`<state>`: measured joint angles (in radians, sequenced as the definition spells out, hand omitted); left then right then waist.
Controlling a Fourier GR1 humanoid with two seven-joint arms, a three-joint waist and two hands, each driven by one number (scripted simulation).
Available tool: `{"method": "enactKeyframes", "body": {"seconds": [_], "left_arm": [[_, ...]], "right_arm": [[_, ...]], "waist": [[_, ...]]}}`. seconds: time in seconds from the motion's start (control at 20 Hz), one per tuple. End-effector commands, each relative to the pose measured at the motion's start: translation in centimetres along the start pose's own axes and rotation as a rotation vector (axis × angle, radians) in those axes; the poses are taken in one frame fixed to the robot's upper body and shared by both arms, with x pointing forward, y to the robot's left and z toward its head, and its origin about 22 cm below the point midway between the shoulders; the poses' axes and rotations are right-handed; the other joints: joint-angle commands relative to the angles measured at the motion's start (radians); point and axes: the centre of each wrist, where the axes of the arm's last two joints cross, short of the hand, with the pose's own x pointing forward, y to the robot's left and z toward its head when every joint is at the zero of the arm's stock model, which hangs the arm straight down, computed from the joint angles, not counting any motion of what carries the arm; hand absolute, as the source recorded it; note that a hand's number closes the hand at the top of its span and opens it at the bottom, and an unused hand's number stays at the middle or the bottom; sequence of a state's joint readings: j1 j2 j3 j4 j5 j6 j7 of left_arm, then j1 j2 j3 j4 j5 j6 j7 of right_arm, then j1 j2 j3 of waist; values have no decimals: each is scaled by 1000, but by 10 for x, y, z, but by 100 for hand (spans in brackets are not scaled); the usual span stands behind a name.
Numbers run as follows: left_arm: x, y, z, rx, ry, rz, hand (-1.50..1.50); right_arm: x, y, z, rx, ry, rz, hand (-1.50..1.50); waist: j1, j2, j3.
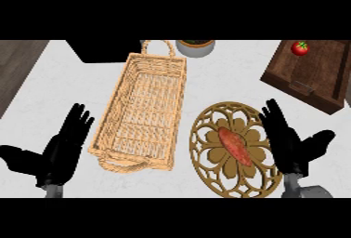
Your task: Pick the sweet potato from the placemat and place it in the basket
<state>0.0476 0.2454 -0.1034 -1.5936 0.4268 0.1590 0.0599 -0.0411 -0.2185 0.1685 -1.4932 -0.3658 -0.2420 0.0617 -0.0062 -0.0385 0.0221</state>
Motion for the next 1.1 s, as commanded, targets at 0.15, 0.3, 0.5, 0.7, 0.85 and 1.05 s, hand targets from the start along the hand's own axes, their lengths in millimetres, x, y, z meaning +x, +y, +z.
{"method": "enactKeyframes", "body": {"seconds": [0.15,0.3,0.5,0.7,0.85,1.05], "left_arm": [[56,8,-22,-93,-232,-348,0],[64,15,-21,-68,-262,-394,0],[75,11,-33,-120,-324,-575,0],[73,10,-42,-98,-320,-599,0],[82,25,-42,-86,-315,-591,0],[83,16,-46,-97,-312,-596,0]], "right_arm": [[38,85,-1,716,-117,72,150],[24,67,1,213,-152,-473,150],[31,164,58,1183,-79,-119,-150],[63,165,76,1105,-285,128,-150],[120,145,52,950,-444,416,-150],[168,139,33,864,-504,837,-150]], "waist": [[68,34,-16],[-56,40,23],[7,34,-22],[-12,31,-23],[-13,26,-26],[0,29,-27]]}}
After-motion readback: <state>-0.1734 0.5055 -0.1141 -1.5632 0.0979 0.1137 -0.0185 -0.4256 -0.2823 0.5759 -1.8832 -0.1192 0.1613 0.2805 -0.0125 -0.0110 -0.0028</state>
